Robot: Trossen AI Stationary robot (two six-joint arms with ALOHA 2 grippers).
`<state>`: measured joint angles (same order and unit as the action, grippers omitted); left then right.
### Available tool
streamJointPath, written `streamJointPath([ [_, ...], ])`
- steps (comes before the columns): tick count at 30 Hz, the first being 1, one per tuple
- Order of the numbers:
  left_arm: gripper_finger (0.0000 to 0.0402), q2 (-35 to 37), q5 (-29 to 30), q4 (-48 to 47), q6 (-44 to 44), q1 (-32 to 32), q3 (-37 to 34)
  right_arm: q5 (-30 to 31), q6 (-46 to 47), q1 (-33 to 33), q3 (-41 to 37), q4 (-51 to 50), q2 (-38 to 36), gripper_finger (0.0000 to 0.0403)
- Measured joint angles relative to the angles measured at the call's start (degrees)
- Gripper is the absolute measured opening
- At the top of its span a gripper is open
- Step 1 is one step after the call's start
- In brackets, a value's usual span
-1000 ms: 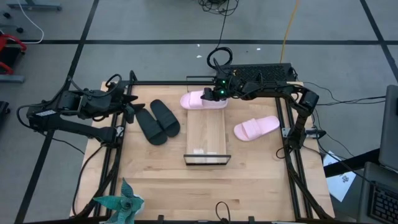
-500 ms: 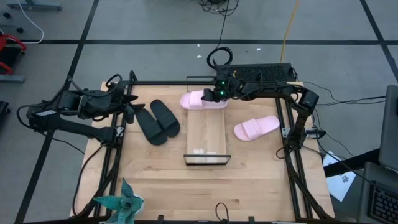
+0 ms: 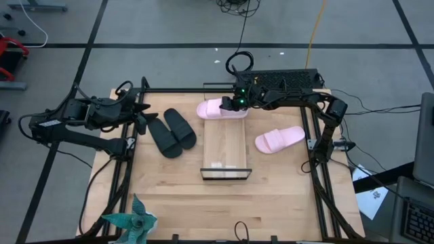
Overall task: Pick and place slides into the shelf
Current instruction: Put the top pink slide on the shelf
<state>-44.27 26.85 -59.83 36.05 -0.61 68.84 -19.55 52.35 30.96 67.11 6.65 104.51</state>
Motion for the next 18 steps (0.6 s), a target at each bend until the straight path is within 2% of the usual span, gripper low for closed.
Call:
streamJointPath([
  [18, 0.0285, 0.00, 0.00, 0.01, -0.27, 0.01, 0.00, -0.05, 1.43, -0.33, -0.09, 2.13, 0.51, 0.0070],
])
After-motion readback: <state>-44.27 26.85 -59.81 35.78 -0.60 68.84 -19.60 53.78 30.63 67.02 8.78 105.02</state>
